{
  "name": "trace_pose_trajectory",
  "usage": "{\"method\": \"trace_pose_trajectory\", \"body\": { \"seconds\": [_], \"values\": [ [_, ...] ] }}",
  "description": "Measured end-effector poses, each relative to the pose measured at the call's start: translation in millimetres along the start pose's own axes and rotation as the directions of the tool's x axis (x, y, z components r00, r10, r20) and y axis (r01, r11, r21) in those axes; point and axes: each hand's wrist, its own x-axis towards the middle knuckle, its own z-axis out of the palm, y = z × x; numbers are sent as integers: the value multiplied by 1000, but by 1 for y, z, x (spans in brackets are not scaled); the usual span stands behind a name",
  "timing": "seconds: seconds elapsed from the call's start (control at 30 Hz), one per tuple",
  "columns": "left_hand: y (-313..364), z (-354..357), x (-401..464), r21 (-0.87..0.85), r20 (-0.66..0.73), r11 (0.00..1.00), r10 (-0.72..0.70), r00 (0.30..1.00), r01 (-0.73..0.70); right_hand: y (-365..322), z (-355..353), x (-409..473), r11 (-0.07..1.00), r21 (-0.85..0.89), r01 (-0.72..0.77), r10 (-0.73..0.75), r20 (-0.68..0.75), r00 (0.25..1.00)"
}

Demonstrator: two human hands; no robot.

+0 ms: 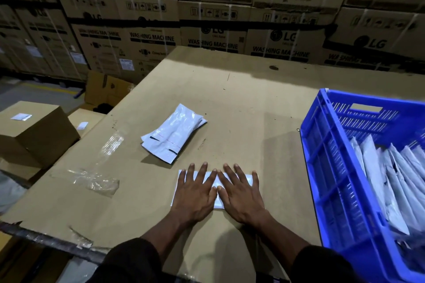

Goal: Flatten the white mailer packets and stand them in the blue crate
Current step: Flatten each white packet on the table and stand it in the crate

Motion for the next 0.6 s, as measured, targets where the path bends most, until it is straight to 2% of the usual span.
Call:
{"method": "trace_pose_trajectory", "body": {
  "seconds": [0.23, 0.37, 0.47, 0.6],
  "values": [
    [0, -3, -1, -46, 70, 999, -26, 997, 29, 4, -2, -1, 999, 34, 14, -17, 89, 996],
    [-3, 1, -13, -96, -11, 994, -56, 998, 54, 2, -3, -6, 999, 45, -14, 11, 60, 998],
    [-13, 7, -22, -114, -57, 993, -25, 998, 18, 2, -8, -3, 998, 55, -1, -3, 69, 998],
    [-13, 4, -20, -108, -42, 994, -31, 999, 26, 8, -12, -17, 986, 76, 150, -157, 97, 983]
  ]
}}
